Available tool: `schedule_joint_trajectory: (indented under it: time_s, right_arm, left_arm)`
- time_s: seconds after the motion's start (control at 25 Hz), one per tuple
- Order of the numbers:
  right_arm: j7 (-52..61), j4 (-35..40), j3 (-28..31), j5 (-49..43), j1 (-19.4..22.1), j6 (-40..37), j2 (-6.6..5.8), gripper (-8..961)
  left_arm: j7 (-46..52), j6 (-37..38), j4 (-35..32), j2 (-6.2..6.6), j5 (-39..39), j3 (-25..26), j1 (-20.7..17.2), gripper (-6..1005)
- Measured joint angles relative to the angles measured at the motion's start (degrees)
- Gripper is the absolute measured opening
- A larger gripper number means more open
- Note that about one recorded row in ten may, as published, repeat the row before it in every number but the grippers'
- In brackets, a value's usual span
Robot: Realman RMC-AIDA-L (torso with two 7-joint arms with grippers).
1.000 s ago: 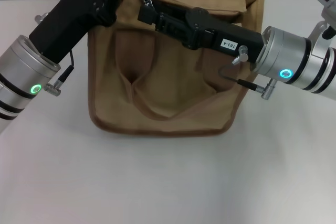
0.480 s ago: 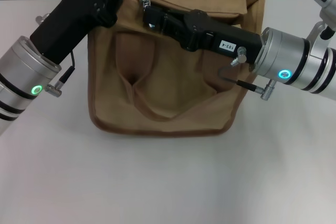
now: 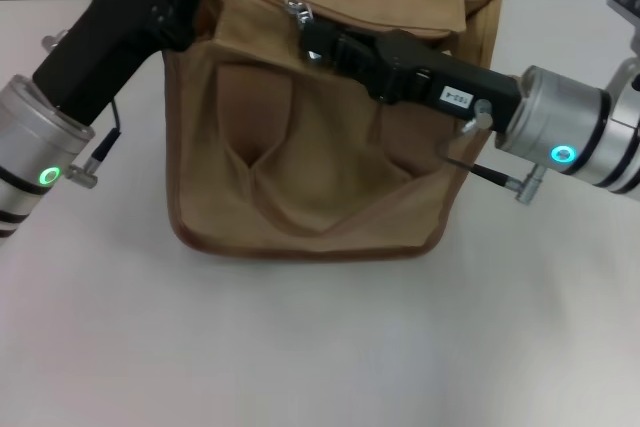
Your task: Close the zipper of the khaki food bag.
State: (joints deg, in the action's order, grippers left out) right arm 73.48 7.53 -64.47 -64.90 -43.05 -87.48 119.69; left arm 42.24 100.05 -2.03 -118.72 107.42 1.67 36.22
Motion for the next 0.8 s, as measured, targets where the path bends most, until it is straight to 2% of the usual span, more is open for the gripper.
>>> schedule_joint_trajectory:
  time_s: [0.16,0.6,0.8]
  right_arm:
    - [1.30,2.26,0.03,0.01,2.43,0.02,-0.06,25]
    - [5.56,7.92,0.53,0.01,10.66,-0.22,-0.43,54]
    - [6.54,9.42,1.49,0.02,13.13,-0.26,-0.53,67]
  left_arm:
    - [-0.02,0.01,-0.06,0.02,0.00,2.10,-0.99,40]
    - [-0.05,-0.98,-0.27,0.16,-0.12,4.57,-2.53,42]
    - [-0.03,-1.10,-0.85,0.16,-0.12,5.29,-2.93,43]
